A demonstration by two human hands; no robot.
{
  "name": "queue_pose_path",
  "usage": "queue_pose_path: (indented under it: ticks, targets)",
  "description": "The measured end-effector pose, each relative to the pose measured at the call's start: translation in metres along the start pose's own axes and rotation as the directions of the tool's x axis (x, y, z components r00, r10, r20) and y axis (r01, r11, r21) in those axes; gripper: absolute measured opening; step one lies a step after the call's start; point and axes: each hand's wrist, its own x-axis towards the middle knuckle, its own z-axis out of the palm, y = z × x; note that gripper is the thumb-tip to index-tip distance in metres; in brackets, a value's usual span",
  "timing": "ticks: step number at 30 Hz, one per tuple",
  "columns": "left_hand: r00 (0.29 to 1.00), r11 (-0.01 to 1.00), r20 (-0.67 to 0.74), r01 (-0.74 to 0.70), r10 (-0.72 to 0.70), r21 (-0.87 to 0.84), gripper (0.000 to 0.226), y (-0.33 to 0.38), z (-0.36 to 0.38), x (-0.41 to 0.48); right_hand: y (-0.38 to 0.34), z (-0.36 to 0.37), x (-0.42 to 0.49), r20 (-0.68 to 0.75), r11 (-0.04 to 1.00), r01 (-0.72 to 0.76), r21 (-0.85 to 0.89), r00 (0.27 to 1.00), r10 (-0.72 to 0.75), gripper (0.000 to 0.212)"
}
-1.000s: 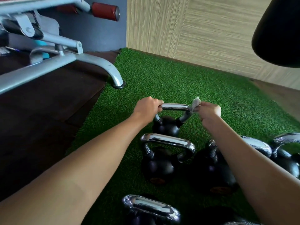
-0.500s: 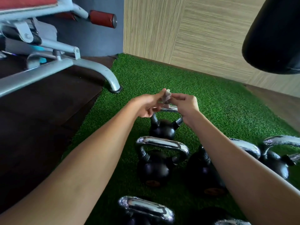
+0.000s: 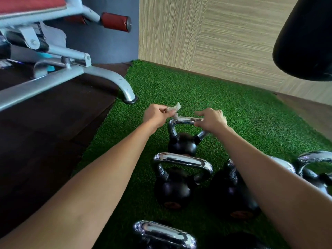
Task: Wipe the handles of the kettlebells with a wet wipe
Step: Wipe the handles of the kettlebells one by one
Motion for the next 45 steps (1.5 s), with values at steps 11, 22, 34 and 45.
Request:
queue_pose_path:
  ticks: [11, 22, 34, 45]
  targets:
    - [0.855, 0.701, 0.129, -0.489, 0.502, 0.519, 0.044, -0.007, 0.011, 0.0, 0.02, 0.017, 0.003, -0.12, 0.969, 0.055, -0.24, 0.989, -0.086, 0.026]
    - [0.95, 0.946, 0.062, -0.311, 0.307, 0.087, 0.032, -0.074, 0.015, 0.013, 0.018, 0.026, 0.005, -0.115, 0.983, 0.026, -0.18, 0.992, -0.048, 0.017]
    - [0.994, 0.992, -0.002, -0.106, 0.107, 0.065, 0.034, -0.088, 0.045, -0.008, 0.02, 0.024, 0.005, -0.179, 0.969, 0.007, -0.246, 0.982, -0.053, 0.017]
    - [0.993, 0.974, 0.091, 0.088, -0.071, -0.209, 0.04, -0.058, 0.049, 0.008, -0.01, 0.022, -0.033, -0.212, 0.937, -0.118, -0.328, 0.976, 0.049, 0.04]
